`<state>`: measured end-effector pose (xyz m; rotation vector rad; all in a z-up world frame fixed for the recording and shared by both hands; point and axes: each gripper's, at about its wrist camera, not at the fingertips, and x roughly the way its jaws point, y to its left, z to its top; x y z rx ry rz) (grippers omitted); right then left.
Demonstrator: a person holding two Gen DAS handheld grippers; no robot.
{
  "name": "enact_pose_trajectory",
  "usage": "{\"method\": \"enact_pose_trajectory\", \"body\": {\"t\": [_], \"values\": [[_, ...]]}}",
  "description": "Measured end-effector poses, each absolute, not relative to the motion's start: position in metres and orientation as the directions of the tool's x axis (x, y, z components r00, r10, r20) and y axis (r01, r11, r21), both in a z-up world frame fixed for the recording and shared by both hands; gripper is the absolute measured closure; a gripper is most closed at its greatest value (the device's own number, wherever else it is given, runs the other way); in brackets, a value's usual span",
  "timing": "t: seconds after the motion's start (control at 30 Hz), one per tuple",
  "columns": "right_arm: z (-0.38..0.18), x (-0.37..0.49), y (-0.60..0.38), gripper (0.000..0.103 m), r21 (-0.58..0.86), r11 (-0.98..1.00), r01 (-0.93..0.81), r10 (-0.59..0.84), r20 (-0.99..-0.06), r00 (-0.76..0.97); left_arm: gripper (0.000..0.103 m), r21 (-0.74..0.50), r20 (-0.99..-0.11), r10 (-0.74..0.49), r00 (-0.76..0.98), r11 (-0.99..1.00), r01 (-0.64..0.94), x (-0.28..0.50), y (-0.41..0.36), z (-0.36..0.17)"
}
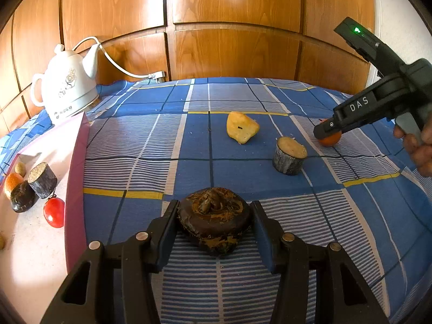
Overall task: Organize fruits
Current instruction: 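Lift the dark lumpy fruit with left tool while right tool grasps the mandarin, then carry the dark lumpy fruit toward the tray with left tool while right tool holds mandarin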
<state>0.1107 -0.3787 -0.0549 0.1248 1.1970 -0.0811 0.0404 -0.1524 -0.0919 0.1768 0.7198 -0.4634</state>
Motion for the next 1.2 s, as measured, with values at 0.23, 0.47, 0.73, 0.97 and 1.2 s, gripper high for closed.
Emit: {"method": "enact_pose_trajectory", "body": {"t": [0.23,0.47,0.73,0.97,1.2], "values": [[-0.055,0.113,-0.379,0.063,0.048,0.994,0.096,0.009,-0.931,0.366,0.051,0.006,-0.669,-0.342,0.659,0.885,0.466,0.040,-0.153,-0.092],[-0.056,0.115,-0.380,0.063,0.066,0.994,0.092,0.027,-0.930,0.367,0.051,0.012,-0.668,-0.338,0.662,0.886,0.464,0.039,-0.154,-0.092],[-0.057,0.118,-0.380,0.063,0.067,0.993,0.098,0.029,-0.935,0.354,0.051,0.016,-0.669,-0.335,0.664,0.886,0.464,0.038,-0.154,-0.091],[-0.057,0.118,-0.376,0.063,0.039,0.996,0.079,0.009,-0.936,0.352,0.051,0.027,-0.670,-0.327,0.666,0.886,0.462,0.038,-0.155,-0.091],[-0.057,0.117,-0.372,0.063,0.013,0.998,0.058,-0.009,-0.936,0.352,0.051,0.033,-0.672,-0.321,0.668,0.887,0.460,0.038,-0.156,-0.091]]}}
